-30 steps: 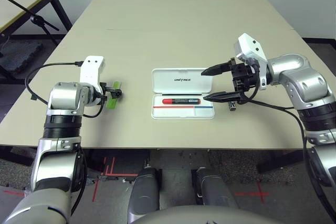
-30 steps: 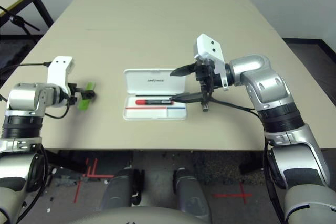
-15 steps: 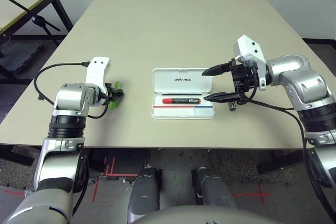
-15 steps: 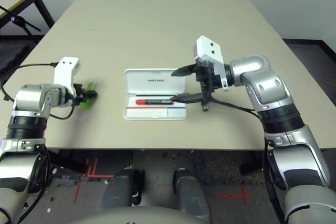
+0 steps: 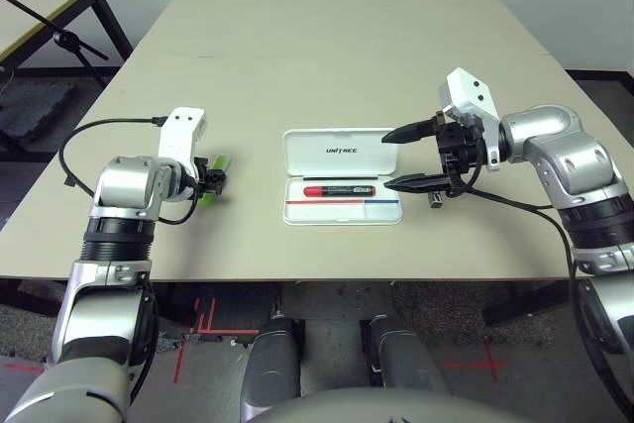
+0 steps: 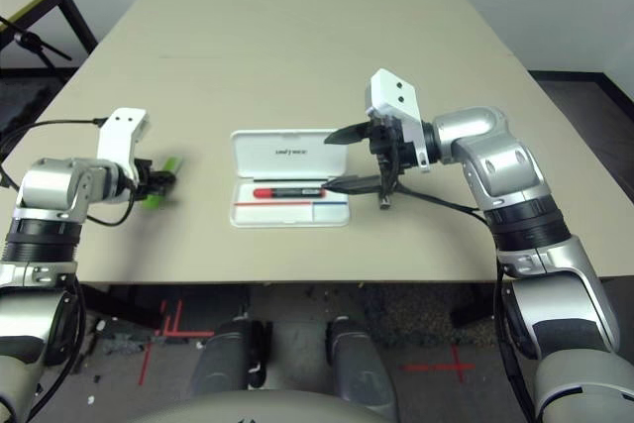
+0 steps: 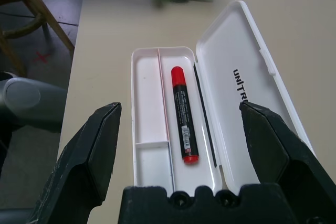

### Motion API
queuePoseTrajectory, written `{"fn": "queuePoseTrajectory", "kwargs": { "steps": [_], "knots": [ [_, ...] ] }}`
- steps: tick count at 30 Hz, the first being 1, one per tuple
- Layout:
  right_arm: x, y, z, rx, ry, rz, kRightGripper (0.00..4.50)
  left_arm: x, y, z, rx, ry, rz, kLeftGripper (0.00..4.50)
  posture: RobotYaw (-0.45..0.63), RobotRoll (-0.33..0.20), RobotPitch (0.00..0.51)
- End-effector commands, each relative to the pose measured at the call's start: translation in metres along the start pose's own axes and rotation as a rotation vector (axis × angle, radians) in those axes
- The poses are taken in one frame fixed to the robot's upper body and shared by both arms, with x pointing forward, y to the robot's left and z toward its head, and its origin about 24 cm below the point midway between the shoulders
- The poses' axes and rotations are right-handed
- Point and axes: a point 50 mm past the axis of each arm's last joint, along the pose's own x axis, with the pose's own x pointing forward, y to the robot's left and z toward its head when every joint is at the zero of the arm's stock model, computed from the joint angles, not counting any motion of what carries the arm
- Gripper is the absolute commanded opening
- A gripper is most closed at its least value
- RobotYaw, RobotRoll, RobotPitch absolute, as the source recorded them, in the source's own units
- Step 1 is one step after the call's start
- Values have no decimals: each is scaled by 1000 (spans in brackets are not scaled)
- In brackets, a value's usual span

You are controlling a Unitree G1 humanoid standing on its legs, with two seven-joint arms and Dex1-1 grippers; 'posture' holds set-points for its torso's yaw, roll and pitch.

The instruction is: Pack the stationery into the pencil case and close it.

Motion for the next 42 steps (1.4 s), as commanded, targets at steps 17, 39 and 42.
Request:
{"fn": "queuePoseTrajectory", "kwargs": {
  "steps": [17, 39, 42],
  "knots": [
    [2, 0, -7, -6, 38, -3, 4500, -48, -26, -6, 709, -106, -368, 1075, 11, 0, 86],
    [6, 0, -12, -2, 48, 0, 4500, -44, -102, 3, 1112, -160, -618, 1075, 2, 0, 86],
    [5, 0, -14, -1, 53, -4, 4500, -43, -109, 5, 1134, -161, -637, 1075, -5, 0, 84]
  ]
}}
